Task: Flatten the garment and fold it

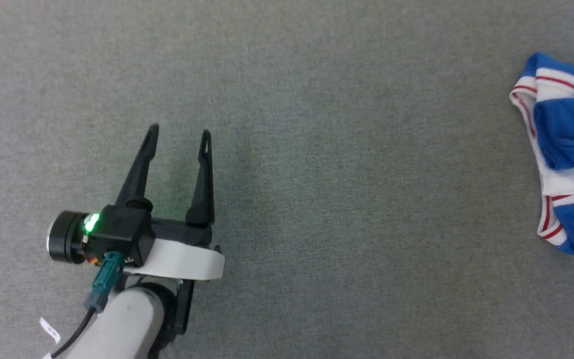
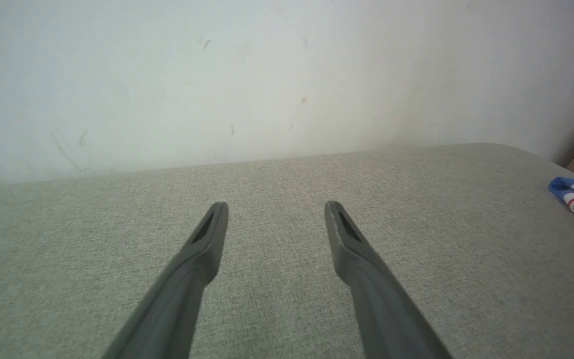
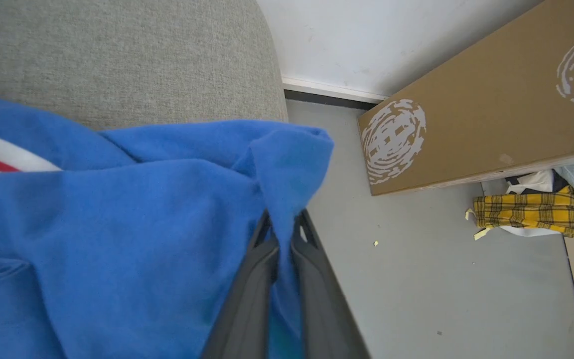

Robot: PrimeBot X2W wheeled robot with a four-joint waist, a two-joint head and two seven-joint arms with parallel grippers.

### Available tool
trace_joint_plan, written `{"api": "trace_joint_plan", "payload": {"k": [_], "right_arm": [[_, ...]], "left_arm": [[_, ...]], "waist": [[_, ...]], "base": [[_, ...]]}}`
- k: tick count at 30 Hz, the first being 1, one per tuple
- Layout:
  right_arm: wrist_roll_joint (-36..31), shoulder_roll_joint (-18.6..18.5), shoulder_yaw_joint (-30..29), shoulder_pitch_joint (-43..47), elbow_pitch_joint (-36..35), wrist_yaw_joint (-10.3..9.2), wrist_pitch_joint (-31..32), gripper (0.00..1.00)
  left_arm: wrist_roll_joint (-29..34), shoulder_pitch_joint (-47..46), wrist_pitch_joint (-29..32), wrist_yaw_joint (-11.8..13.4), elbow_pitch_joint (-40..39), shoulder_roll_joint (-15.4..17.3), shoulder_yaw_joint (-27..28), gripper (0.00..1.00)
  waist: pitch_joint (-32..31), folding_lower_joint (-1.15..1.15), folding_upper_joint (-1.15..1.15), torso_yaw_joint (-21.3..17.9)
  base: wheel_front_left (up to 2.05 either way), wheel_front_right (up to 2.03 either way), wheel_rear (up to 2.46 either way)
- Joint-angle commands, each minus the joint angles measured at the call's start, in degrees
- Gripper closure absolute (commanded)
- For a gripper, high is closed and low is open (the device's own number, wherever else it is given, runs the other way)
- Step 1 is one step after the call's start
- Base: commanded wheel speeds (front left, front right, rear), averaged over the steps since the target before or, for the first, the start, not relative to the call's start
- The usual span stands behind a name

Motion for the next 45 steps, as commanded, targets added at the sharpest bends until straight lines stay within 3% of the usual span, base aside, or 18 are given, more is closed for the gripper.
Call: {"api": "trace_joint_plan", "payload": {"k": [1, 2, 3, 4, 5, 11, 18, 27, 37, 45], "right_arm": [[-0.61, 0.36, -0.11, -1.18, 0.62, -0.12, -0.86, 0.95], [-1.15, 0.57, -0.06, -2.03, 2.22, -0.12, -2.35, 0.42], [-1.42, 0.69, 0.0, -2.43, 2.99, -0.12, -2.98, 0.12], [-1.42, 0.69, 0.0, -2.43, 2.99, -0.12, -2.98, 0.12], [-1.65, 0.83, 0.07, -2.8, 3.71, -0.12, -3.5, 0.0], [-2.4, 1.83, 0.71, -4.99, 6.78, -0.12, -5.78, 0.0], [-1.92, 2.91, 0.74, -4.69, 7.88, -0.12, -8.56, 0.0], [1.47, 7.7, 0.3, 3.81, 0.65, -0.12, -12.77, 0.0], [1.31, 17.85, -3.21, 18.34, -15.62, -0.12, -16.98, 0.0], [-1.2, 28.0, -5.75, 28.57, -25.28, -0.12, -23.27, 0.0]], "left_arm": [[0.65, -1.26, -0.66, 0.06, -0.26, 0.43, -0.12, 0.0], [1.19, -2.15, -1.22, 0.02, -0.3, 0.42, -0.19, 0.0], [1.54, -2.52, -1.51, 0.1, -0.38, 0.37, -0.26, 0.0], [1.54, -2.52, -1.51, 0.1, -0.38, 0.37, -0.26, 0.0], [1.95, -2.82, -1.85, 0.26, -0.52, 0.29, -0.33, 0.0], [2.85, -3.18, -3.89, 2.01, -1.06, -0.4, 0.79, 0.0], [1.91, -1.74, -5.26, 1.82, -0.67, -1.58, 0.49, 0.0], [1.89, 2.6, -6.31, 2.79, 2.07, -1.4, 1.44, 0.0], [-0.64, 9.48, -6.6, 5.09, 2.59, -1.94, 4.34, 0.0], [-3.32, 15.5, -6.68, 4.43, 1.63, -1.42, 6.07, 0.0]], "waist": [[3.26, -0.01, 0.0, 0.25], [3.94, -0.01, 0.0, 0.31], [4.14, -0.01, 0.0, 0.33], [4.14, -0.01, 0.0, 0.33], [4.28, -0.01, 0.0, 0.35], [3.85, -0.01, 0.0, 0.26], [-0.81, -0.01, 0.0, 1.09], [-10.24, -0.01, 0.0, 2.67], [-19.76, -0.01, 0.0, 4.07], [-25.93, -0.01, 0.0, 4.69]], "base": [[0.0, 0.0, 0.0], [0.0, 0.0, 0.0], [0.0, 0.0, 0.0], [0.0, 0.0, 0.0], [0.0, 0.0, 0.0], [0.0, 0.0, 0.0], [0.0, 0.0, 0.0], [0.0, 0.0, 0.0], [0.0, 0.0, 0.0], [0.0, 0.0, 0.0]]}}
